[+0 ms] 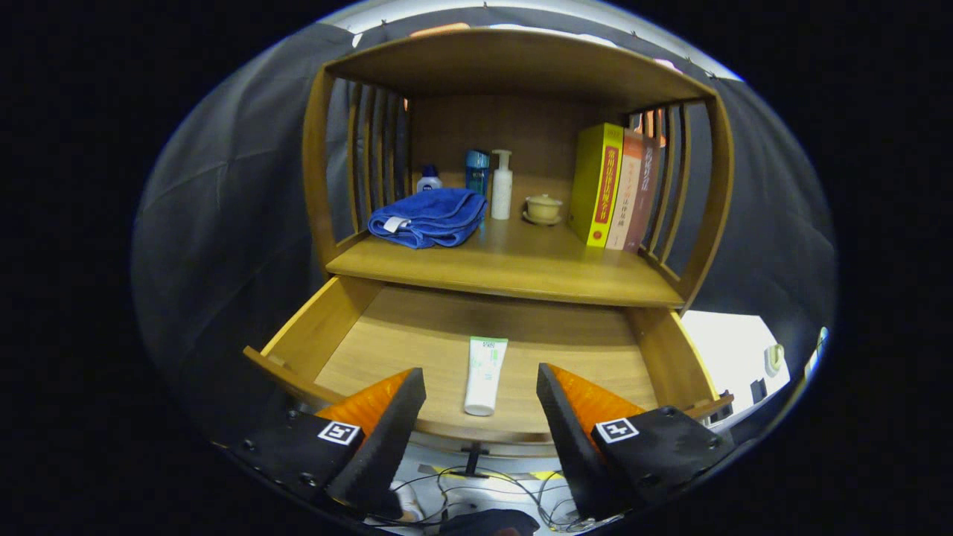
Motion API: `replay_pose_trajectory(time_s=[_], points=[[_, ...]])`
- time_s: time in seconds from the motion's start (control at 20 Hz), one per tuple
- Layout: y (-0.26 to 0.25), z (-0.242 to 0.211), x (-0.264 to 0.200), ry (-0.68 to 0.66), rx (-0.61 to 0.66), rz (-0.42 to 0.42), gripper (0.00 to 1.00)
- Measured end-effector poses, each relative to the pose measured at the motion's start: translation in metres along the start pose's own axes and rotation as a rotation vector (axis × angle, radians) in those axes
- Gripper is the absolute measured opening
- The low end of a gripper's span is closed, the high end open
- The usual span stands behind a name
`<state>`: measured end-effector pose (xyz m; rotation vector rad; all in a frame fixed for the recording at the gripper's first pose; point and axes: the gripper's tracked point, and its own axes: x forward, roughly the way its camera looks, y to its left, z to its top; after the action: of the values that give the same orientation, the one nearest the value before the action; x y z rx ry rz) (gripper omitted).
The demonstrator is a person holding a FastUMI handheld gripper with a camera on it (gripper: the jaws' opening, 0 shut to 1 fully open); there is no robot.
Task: Pull open the drawer, take out the items inside it, and place them on the countertop above the cabinet.
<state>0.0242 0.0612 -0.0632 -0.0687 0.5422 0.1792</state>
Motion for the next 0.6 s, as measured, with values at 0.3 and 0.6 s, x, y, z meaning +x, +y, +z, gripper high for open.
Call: replay_pose_trajectory(time_s=[0.3,0.6], points=[[-0.016,0.007,0.050,0.141,0.011,-0.016,0.99],[-0.006,-0.007,0.099,0.319,0.033,0.027,0.99]])
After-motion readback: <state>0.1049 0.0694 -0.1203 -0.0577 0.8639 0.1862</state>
